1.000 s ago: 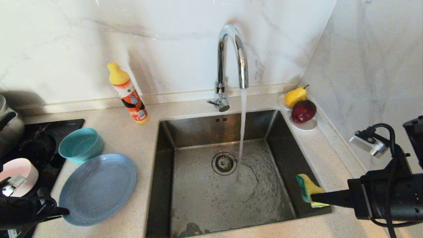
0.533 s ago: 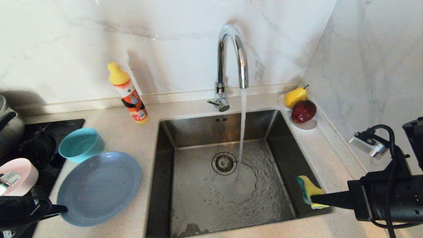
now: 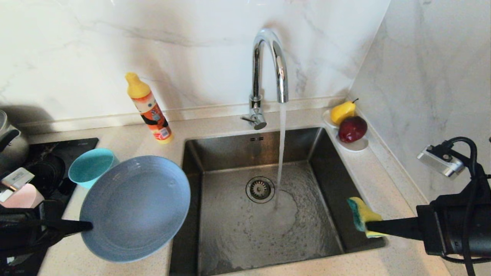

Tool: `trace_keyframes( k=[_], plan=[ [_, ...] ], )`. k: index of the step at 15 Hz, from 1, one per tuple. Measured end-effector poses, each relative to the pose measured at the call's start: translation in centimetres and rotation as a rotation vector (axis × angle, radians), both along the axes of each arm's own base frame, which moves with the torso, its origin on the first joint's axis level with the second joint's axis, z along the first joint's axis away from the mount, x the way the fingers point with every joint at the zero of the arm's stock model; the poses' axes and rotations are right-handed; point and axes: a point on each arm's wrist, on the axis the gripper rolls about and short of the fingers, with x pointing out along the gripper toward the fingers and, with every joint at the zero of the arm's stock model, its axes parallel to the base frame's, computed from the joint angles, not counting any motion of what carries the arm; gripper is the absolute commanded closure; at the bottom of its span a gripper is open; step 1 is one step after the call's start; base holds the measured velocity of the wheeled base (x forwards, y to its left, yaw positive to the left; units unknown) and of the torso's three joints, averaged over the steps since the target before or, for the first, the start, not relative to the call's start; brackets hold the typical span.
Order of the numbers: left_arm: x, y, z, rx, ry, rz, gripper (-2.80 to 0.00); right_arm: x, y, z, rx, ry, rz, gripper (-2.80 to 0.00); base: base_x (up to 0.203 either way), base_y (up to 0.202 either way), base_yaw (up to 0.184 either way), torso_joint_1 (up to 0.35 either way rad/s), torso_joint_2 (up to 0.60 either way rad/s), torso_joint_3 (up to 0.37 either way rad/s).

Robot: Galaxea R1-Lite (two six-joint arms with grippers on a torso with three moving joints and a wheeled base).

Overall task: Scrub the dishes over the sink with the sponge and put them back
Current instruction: Wash the plate

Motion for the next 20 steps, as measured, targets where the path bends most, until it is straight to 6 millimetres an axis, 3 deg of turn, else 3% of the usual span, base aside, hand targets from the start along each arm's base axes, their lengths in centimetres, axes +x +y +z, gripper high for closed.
trace_keyframes(
  k=[4, 8, 14, 20],
  plan=[
    [2.6, -5.1, 1.2, 0.115, 0.039, -0.164, 0.00, -0.7, -0.3, 0.6, 0.014, -0.033, 0.000, 0.00, 0.000, 0.000, 0.000, 0.000, 0.00, 0.000],
    [6.0, -10.5, 2.6, 0.093, 0.049, -0.243, 0.00, -0.9, -0.4, 0.5, 0.011, -0.031, 0.001, 0.00, 0.000, 0.000, 0.000, 0.000, 0.00, 0.000],
    [10.1, -17.4, 1.4, 0.036, 0.042, -0.343, 0.00, -1.0, -0.6, 0.7, 0.016, -0.034, -0.014, 0.00, 0.000, 0.000, 0.000, 0.000, 0.00, 0.000],
    [14.8, -21.1, -1.0, 0.017, 0.026, -0.349, 0.00, -1.3, -0.8, 1.1, 0.023, -0.061, -0.015, 0.00, 0.000, 0.000, 0.000, 0.000, 0.00, 0.000]
  ],
)
